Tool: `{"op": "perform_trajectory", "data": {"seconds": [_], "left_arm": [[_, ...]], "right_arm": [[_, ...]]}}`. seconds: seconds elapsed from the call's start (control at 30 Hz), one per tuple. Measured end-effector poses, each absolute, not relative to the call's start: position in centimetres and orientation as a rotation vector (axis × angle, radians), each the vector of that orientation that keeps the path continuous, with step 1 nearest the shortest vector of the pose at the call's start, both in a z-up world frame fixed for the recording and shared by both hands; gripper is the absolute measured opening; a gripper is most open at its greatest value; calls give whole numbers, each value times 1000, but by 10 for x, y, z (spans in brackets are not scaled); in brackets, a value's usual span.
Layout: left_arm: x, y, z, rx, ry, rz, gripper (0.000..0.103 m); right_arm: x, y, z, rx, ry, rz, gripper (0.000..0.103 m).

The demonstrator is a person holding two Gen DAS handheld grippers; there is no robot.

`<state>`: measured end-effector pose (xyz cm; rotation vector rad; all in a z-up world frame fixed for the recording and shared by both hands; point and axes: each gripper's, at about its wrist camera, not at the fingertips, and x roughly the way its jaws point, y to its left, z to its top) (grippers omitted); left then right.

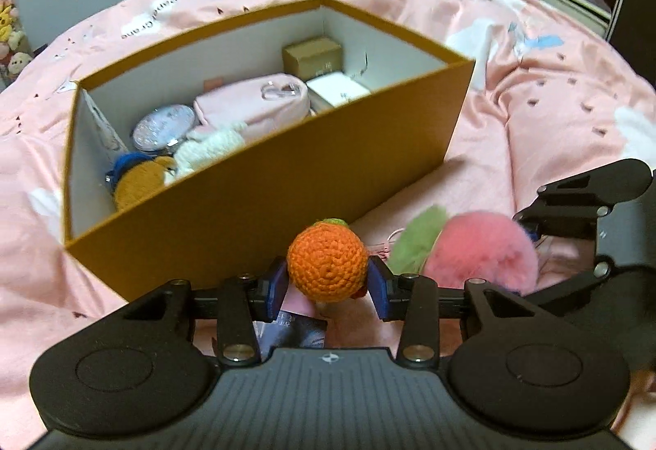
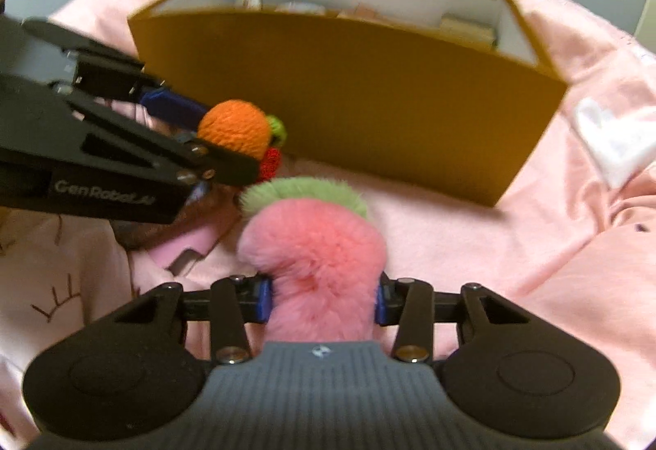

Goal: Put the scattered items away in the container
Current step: 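Lift the orange ball with the left tool while the right tool lifts the pompom over the box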

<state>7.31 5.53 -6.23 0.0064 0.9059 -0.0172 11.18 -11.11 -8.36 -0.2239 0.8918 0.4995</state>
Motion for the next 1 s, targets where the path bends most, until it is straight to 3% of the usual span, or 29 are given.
{"op": "perform_trajectory", "data": {"seconds": [0.43,0.73,1.0], "left_arm": [[56,67,3,-41,740,-14,48],[92,91,38,-101,620,55,48],[137,109,11,-199,697,62,48]], "right_arm": [[110,-134,-3,-48,649,503,46],[140,-139,43,73,490,519,46],[189,-135,32,205,543,499,47]]}}
